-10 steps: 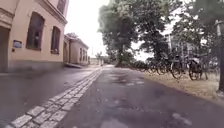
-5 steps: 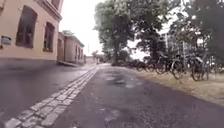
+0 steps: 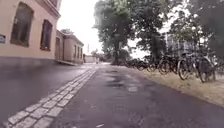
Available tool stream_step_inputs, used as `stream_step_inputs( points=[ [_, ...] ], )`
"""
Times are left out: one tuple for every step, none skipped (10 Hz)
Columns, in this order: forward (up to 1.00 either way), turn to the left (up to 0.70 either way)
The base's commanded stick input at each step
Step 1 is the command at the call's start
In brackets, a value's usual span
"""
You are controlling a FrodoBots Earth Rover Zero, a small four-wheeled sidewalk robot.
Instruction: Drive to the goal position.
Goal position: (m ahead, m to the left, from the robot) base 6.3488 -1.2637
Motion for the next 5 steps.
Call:
stream_step_inputs(
  points=[
    [0.7, 0.0],
    [0.7, 0.0],
    [0.7, 0.0],
    [0.7, 0.0],
    [0.7, 0.0]
  ],
)
